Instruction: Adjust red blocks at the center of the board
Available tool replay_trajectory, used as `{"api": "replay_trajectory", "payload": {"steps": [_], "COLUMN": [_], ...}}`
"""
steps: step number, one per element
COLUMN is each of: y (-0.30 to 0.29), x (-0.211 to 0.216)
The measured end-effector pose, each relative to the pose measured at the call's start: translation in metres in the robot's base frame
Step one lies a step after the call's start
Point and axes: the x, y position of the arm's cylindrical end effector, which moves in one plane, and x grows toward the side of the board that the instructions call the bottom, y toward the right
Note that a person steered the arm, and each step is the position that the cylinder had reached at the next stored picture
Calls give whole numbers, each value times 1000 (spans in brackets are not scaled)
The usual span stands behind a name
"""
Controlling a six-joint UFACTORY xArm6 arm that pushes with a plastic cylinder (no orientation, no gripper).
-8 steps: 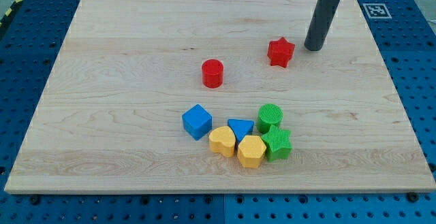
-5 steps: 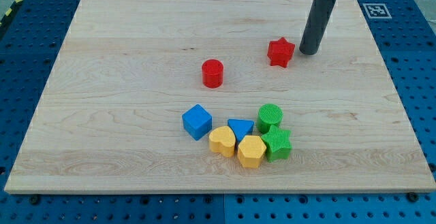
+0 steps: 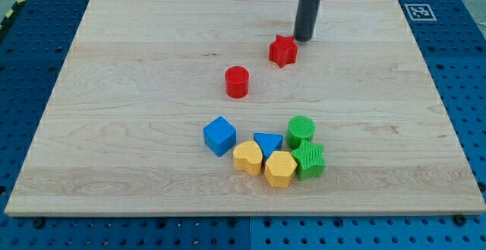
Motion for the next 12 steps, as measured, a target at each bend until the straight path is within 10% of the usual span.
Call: {"api": "replay_trajectory", "payload": {"steps": [8,12], "y": [-45,-114], "x": [153,140]}}
